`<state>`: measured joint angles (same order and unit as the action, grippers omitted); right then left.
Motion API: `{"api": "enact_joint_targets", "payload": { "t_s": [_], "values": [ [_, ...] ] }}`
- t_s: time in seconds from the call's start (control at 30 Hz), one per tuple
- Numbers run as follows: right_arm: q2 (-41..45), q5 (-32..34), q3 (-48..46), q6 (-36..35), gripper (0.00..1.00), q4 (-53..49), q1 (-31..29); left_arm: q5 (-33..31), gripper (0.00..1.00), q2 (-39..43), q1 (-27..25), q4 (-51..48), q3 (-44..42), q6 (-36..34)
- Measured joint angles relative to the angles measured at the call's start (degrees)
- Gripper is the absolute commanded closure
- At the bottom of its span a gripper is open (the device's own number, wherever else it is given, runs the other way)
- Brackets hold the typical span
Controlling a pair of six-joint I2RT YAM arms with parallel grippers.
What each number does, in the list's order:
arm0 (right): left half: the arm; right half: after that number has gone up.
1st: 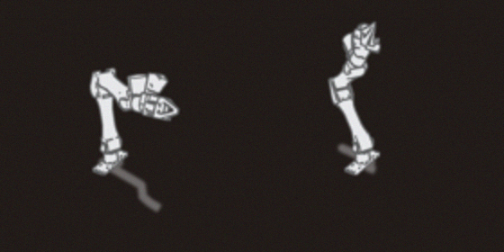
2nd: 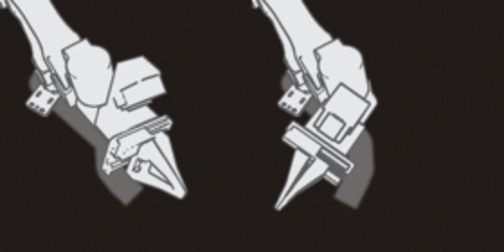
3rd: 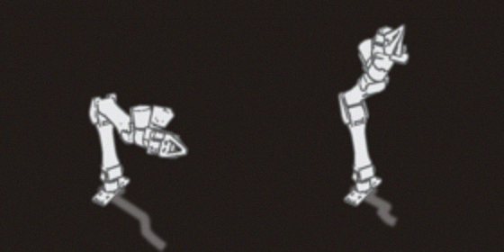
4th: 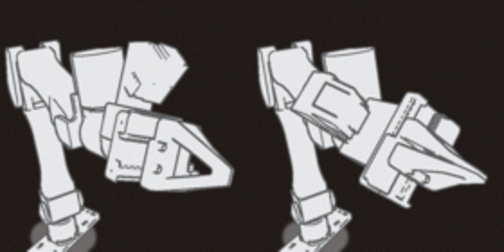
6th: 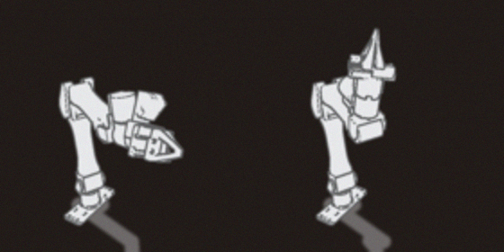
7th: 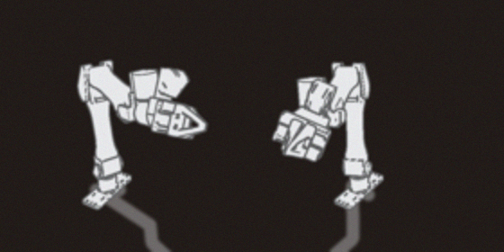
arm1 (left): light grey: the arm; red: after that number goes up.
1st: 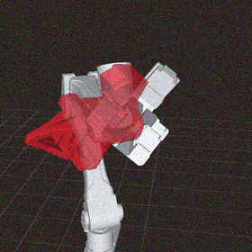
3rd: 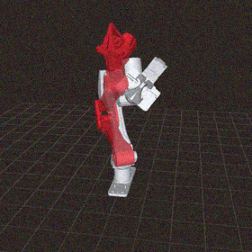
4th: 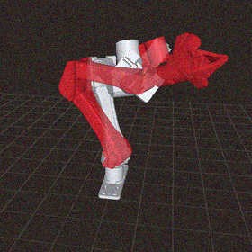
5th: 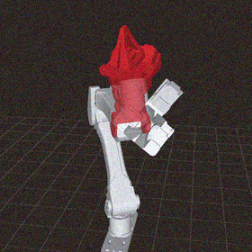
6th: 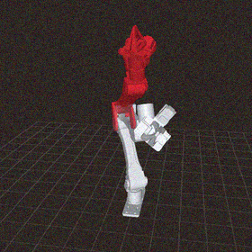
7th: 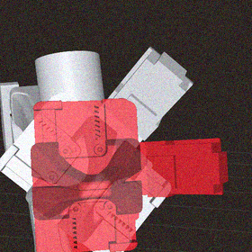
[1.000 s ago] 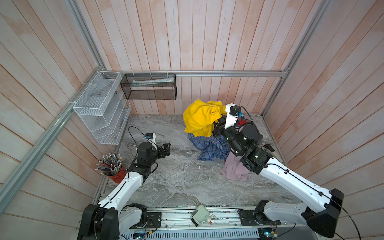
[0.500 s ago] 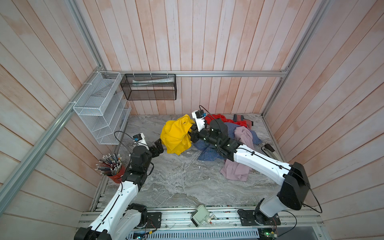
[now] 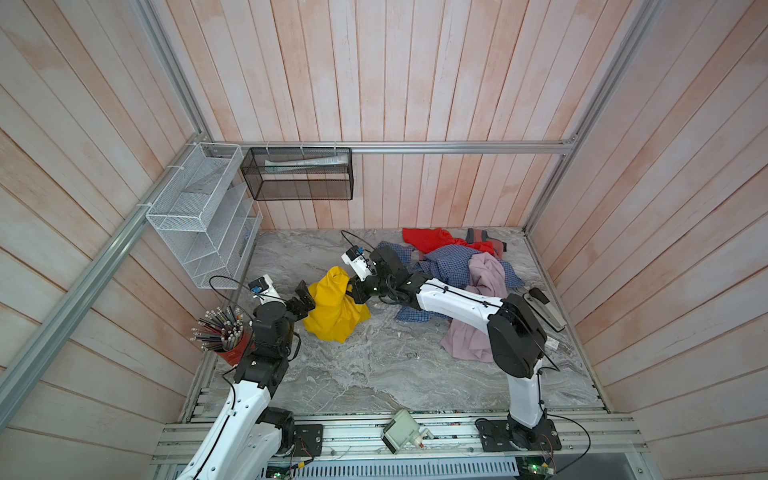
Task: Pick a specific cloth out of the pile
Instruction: 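Carry the yellow cloth toward the left gripper and lower it, then grasp the yellow cloth with the left gripper while the right gripper withdraws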
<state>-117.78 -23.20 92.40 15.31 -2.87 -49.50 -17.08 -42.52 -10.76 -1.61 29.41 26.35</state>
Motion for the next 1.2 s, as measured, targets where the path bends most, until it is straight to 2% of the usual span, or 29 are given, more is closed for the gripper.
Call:
{"api": "enact_joint_targets", "payload": {
  "t_s": [0.3,0.43,0.5,0.63,0.7,0.83,0.9,1.0,1.07,1.2],
  "values": [
    [-17.7,0.4,25.3,-0.9,1.0,-15.1,-0.2,0.4,0.0,-2.3,0.0,-1.0,0.3,-0.2],
    [-21.4,0.9,30.8,-1.2,1.0,-21.0,-0.5,1.7,0.0,-4.7,0.0,-2.2,0.8,-0.2],
    [-22.7,1.2,32.3,-0.9,0.96,-23.5,-0.5,2.3,0.0,-5.7,0.0,-2.6,1.0,-0.1],
    [-23.6,1.2,32.5,0.5,0.84,-26.2,0.4,3.6,0.0,-8.0,0.0,-3.3,1.6,0.5],
    [-23.8,1.0,32.5,1.0,0.74,-26.9,1.1,4.5,0.0,-9.5,0.0,-3.9,2.2,0.6],
    [-24.0,0.4,32.6,1.6,0.51,-27.8,2.1,5.7,0.0,-12.3,0.0,-5.4,4.0,0.9],
    [-24.0,0.7,32.6,1.4,0.31,-28.0,2.2,6.4,0.0,-13.9,0.0,-6.2,5.4,0.9],
    [-23.6,2.2,32.4,0.9,0.11,-28.6,2.3,7.7,0.0,-15.5,0.0,-6.7,7.0,0.5],
    [-21.9,3.8,30.5,0.7,0.07,-28.4,2.3,8.8,0.0,-16.3,0.0,-7.0,7.9,0.0],
    [-14.1,6.2,23.1,0.8,0.05,-26.9,3.0,10.5,0.0,-18.8,-0.7,-8.5,10.2,-1.5]
  ]
}}
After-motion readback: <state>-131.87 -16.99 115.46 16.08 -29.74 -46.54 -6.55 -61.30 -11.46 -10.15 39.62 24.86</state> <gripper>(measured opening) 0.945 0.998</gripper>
